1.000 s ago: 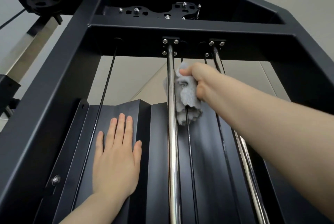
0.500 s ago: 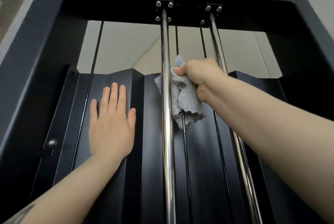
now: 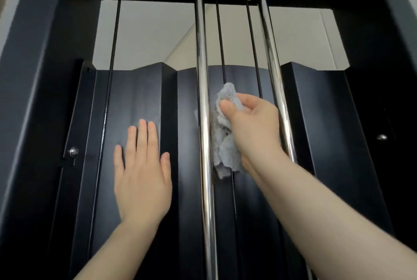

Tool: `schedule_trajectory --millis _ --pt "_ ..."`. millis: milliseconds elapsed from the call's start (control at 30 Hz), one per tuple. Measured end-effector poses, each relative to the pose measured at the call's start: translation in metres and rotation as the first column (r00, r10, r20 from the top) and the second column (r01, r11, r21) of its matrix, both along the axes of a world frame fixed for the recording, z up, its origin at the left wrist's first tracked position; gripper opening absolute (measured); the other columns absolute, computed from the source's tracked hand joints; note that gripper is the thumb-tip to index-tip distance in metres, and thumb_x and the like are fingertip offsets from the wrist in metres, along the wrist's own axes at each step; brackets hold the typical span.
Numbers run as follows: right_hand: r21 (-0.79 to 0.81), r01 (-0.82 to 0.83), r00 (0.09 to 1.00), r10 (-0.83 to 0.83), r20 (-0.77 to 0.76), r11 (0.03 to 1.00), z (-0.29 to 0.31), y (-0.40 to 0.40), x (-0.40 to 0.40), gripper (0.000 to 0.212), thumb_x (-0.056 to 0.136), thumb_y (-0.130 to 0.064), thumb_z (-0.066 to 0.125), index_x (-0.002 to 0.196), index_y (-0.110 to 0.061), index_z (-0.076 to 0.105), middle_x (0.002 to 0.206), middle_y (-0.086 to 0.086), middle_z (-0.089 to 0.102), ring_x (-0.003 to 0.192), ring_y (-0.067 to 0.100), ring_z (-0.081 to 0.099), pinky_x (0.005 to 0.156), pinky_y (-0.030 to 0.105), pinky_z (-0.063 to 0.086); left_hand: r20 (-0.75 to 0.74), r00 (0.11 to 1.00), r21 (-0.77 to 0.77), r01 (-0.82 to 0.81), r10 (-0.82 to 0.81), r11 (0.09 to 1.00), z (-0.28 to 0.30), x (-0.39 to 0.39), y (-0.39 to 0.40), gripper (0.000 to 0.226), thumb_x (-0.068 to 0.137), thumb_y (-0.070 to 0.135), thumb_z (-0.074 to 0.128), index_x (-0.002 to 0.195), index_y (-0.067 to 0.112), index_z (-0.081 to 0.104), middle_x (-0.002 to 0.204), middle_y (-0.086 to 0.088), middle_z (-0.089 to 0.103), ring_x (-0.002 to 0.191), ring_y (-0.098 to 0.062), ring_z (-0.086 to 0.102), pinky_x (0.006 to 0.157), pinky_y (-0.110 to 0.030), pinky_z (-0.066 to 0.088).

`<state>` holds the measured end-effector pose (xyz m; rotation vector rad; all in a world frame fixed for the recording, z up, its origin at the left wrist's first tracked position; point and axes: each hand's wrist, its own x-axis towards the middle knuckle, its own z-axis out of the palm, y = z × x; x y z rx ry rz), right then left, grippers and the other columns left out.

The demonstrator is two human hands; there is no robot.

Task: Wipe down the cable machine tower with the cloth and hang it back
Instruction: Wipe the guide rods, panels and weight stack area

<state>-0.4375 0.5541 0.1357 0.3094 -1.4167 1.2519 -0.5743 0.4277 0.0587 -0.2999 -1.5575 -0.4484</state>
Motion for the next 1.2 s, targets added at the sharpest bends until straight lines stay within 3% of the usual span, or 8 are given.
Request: schedule_trajectory --millis 100,200,333,467,633,767,967,1200 --pt "0.062 0.066 0.997 -0.064 -0.040 0.996 -0.061 -0.012 -0.003 0.006 0.089 -0.024 0.059 0.087 -0.025 0.065 0.079 -0.003 0.070 0.074 0.007 0.067 0.067 0.023 0.056 0.003 1.000 -0.004 0.001 -0.001 1.000 0.000 0.002 0.000 0.061 0.099 0.033 0.027 0.155 0.008 0.021 0.161 -0.009 0.022 0.149 -0.024 0.016 0.118 -0.048 0.017" --pt "0.104 0.021 0.999 -0.026 0.039 0.994 -0.102 -0.012 -0.007 0.014 0.094 -0.025 0.053 0.104 -0.023 0.062 0.088 -0.007 0.069 0.082 0.002 0.065 0.071 0.016 0.052 -0.002 1.000 -0.015 -0.005 0.005 1.000 0.001 0.003 -0.001 0.061 0.099 0.032 0.028 0.154 0.007 0.021 0.160 -0.011 0.022 0.149 -0.026 0.017 0.117 -0.049 0.017" --pt "0.056 -0.021 0.999 0.019 0.025 0.998 -0.066 -0.001 -0.006 0.027 0.094 -0.025 0.052 0.119 -0.019 0.058 0.106 -0.004 0.067 0.099 0.008 0.064 0.091 0.033 0.053 0.006 1.000 -0.009 -0.008 0.008 1.000 0.000 0.003 0.000 0.056 0.104 0.028 0.028 0.155 0.008 0.018 0.162 -0.010 0.018 0.149 -0.025 0.014 0.119 -0.047 0.014" --pt "0.067 0.010 1.000 -0.011 0.007 0.998 -0.060 -0.002 -0.009 0.026 0.095 -0.027 0.049 0.118 -0.020 0.060 0.104 -0.004 0.068 0.099 0.009 0.064 0.090 0.038 0.054 0.003 1.000 -0.001 -0.006 0.006 1.000 -0.001 0.002 0.001 0.060 0.102 0.029 0.035 0.156 0.009 0.017 0.162 -0.008 0.017 0.150 -0.024 0.013 0.119 -0.046 0.013" --pt "0.091 0.034 0.995 -0.042 0.090 0.995 -0.133 0.000 0.001 0.017 0.095 -0.027 0.050 0.106 -0.024 0.062 0.091 -0.005 0.070 0.087 0.008 0.066 0.083 0.039 0.055 0.000 1.000 -0.002 -0.007 0.007 1.000 0.001 0.002 0.000 0.059 0.103 0.028 0.036 0.156 0.010 0.017 0.162 -0.008 0.017 0.150 -0.025 0.014 0.119 -0.047 0.013" --pt "0.072 -0.046 0.979 0.031 0.203 0.996 -0.118 0.004 -0.002 0.011 0.091 -0.020 0.052 0.089 -0.022 0.063 0.085 0.008 0.069 0.083 0.023 0.067 0.082 0.048 0.054 0.010 1.000 -0.006 -0.011 0.011 1.000 0.000 0.001 0.000 0.060 0.103 0.028 0.037 0.156 0.011 0.016 0.163 -0.008 0.015 0.150 -0.024 0.012 0.120 -0.046 0.012" --pt "0.078 -0.069 0.998 0.069 -0.001 0.995 -0.073 0.001 -0.001 0.010 0.094 -0.020 0.053 0.098 -0.022 0.061 0.088 -0.004 0.068 0.084 0.011 0.066 0.077 0.028 0.054 0.005 1.000 -0.004 -0.017 0.017 1.000 0.000 0.000 0.001 0.060 0.103 0.029 0.033 0.156 0.011 0.014 0.163 -0.007 0.014 0.150 -0.023 0.010 0.120 -0.046 0.011" --pt "0.203 -0.055 0.984 0.018 0.180 0.978 -0.172 0.001 0.001 0.016 0.094 -0.016 0.053 0.104 -0.024 0.062 0.087 -0.006 0.070 0.082 0.002 0.065 0.077 0.023 0.051 -0.002 1.000 -0.011 -0.020 0.020 1.000 0.000 0.001 0.001 0.059 0.103 0.030 0.032 0.156 0.011 0.013 0.163 -0.008 0.014 0.150 -0.024 0.011 0.120 -0.046 0.011"
